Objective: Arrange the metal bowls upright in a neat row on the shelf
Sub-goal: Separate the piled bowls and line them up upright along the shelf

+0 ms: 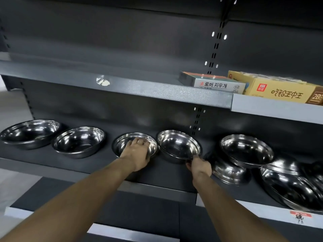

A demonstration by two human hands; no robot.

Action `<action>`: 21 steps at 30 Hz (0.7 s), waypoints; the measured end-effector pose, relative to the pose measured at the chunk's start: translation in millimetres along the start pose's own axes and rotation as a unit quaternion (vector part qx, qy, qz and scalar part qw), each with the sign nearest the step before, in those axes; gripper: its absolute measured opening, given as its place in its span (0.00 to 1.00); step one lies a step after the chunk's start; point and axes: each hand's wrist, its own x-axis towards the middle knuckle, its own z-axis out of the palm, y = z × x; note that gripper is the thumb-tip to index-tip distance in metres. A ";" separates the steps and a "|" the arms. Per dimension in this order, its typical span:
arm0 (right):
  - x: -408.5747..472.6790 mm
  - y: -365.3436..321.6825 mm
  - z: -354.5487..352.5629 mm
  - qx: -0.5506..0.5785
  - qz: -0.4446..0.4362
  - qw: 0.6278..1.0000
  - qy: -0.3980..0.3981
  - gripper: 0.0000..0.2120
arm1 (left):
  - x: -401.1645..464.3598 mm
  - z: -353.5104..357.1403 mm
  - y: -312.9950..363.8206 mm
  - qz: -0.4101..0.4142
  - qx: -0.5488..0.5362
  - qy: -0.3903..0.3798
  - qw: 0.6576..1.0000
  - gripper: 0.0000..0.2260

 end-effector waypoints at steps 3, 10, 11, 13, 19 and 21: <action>-5.5 -9.1 10.8 0.019 -0.018 1.000 0.005 0.13 | 0.2 -5.6 -16.1 -0.022 -0.007 -0.002 1.000 0.27; -23.4 -27.7 52.1 0.037 -0.031 0.998 -0.031 0.10 | -6.8 -16.5 -50.8 -0.067 -0.013 0.000 0.998 0.28; -27.8 -28.6 59.3 0.044 -0.026 0.998 -0.042 0.08 | -9.0 -17.4 -56.0 -0.072 -0.014 0.000 0.997 0.28; -35.8 -30.1 73.5 0.060 -0.019 0.996 -0.062 0.08 | -13.4 -19.0 -66.6 -0.081 -0.016 -0.001 0.997 0.27; -54.3 -24.4 109.7 0.055 -0.007 0.993 -0.104 0.11 | -22.4 -18.3 -94.8 -0.094 -0.032 -0.001 0.995 0.26; -58.5 -20.2 119.3 0.039 -0.008 0.993 -0.112 0.13 | -24.1 -16.2 -102.3 -0.095 -0.037 -0.004 0.995 0.26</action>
